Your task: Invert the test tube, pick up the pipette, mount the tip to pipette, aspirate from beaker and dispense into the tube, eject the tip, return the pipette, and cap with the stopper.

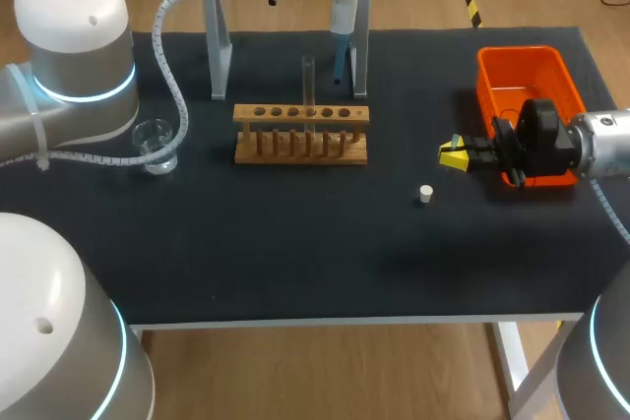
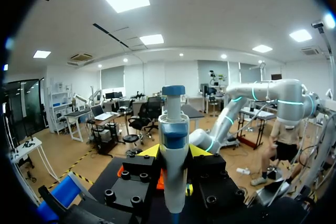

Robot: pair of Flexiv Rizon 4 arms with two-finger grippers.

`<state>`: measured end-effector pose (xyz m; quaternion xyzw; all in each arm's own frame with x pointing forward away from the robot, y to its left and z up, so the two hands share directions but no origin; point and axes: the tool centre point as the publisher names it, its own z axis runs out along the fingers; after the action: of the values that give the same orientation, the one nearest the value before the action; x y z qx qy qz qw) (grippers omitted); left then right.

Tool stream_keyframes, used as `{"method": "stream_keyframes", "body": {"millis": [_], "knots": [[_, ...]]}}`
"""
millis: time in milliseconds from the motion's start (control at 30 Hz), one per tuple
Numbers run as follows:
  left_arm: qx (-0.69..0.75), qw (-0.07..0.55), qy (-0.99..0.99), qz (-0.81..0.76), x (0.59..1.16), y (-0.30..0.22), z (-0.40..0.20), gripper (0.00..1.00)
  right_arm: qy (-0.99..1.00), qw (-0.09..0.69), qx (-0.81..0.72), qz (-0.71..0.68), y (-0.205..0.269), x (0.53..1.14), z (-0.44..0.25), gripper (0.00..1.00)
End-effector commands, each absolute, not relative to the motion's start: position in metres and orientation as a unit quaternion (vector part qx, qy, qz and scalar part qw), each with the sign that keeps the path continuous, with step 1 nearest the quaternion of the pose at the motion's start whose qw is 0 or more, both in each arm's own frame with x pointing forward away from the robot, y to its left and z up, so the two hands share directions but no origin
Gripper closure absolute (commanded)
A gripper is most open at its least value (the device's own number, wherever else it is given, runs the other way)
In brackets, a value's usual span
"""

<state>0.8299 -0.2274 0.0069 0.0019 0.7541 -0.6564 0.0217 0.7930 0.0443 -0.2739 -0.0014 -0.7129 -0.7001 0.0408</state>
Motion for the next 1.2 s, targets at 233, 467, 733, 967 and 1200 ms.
{"method": "stream_keyframes", "body": {"millis": [233,467,733,967,1200], "knots": [[0.003,0.021,0.755,-0.656,0.831,-0.227,0.008,1.00,-0.713,0.041,-0.001,-0.700,0.044,0.793,-0.274,1.00],[0.003,0.021,0.755,-0.656,0.831,-0.227,0.008,1.00,-0.713,0.041,-0.001,-0.700,0.044,0.793,-0.274,1.00],[0.003,0.021,0.755,-0.656,0.831,-0.227,0.008,1.00,-0.713,0.041,-0.001,-0.700,0.044,0.793,-0.274,1.00],[0.003,0.021,0.755,-0.656,0.831,-0.227,0.008,1.00,-0.724,0.043,0.006,-0.689,0.065,0.796,-0.273,1.00],[0.003,0.021,0.755,-0.656,0.831,-0.227,0.008,1.00,-0.727,0.044,0.014,-0.685,0.088,0.800,-0.270,1.00]]}}
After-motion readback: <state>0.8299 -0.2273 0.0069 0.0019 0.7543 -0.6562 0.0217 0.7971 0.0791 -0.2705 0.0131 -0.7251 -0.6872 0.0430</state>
